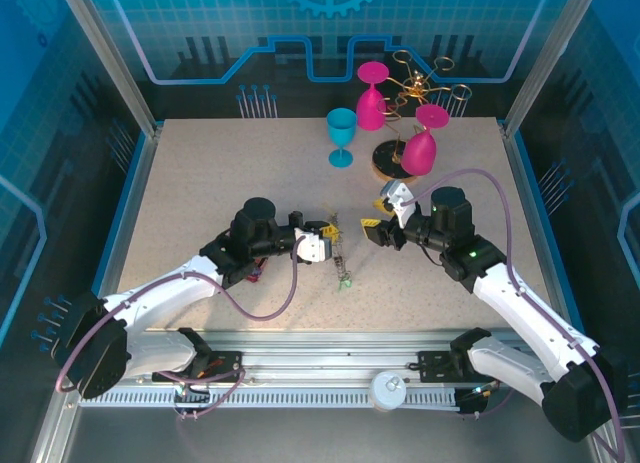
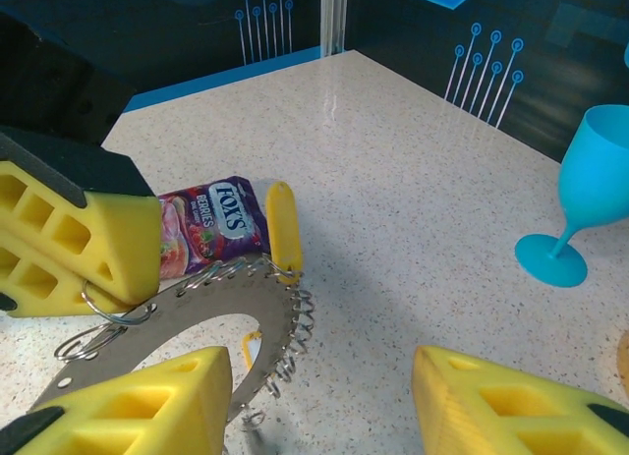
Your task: Put the keys on the keyring
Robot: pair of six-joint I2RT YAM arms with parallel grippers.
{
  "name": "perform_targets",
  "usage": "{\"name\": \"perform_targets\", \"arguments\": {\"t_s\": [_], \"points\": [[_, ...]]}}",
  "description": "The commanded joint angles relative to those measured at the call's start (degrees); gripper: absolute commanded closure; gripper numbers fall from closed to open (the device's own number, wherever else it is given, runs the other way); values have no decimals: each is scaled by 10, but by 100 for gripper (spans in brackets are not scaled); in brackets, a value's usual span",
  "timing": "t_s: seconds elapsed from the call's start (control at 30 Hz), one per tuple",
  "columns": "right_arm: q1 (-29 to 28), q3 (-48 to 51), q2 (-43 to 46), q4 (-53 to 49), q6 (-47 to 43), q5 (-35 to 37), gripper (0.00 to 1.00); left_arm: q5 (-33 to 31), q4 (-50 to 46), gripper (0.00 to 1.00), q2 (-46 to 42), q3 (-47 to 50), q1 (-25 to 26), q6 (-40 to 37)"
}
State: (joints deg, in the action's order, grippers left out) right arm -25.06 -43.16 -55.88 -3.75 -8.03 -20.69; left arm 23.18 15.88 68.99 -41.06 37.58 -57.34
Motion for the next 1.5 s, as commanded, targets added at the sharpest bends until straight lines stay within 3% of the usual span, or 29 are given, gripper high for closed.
{"name": "perform_targets", "arguments": {"t_s": [0.0,0.17,0.43,0.57,0.7,0.87,1.03,1.23,1.47], "points": [[2,7,10,16,-33,-53,50,5,46,100,-12,2,1,7],[-21,14,19,13,-85,-73,51,8,37,100,-11,-5,0,28],[-36,17,26,-7,-77,-73,53,5,17,100,2,-20,0,91],[-38,3,30,-37,0,-27,57,-2,-53,100,25,-64,0,152],[-40,-35,34,-133,75,13,63,-16,-116,100,46,-112,2,226],[-40,-94,39,-246,217,58,67,-66,-120,100,61,-142,14,351],[-40,-147,47,-322,335,76,69,-156,-162,100,90,-189,31,485],[-48,-122,68,-270,440,-11,71,-242,-219,100,132,-248,42,682],[-107,-97,60,-221,457,19,71,-268,-269,100,161,-298,49,892]]}}
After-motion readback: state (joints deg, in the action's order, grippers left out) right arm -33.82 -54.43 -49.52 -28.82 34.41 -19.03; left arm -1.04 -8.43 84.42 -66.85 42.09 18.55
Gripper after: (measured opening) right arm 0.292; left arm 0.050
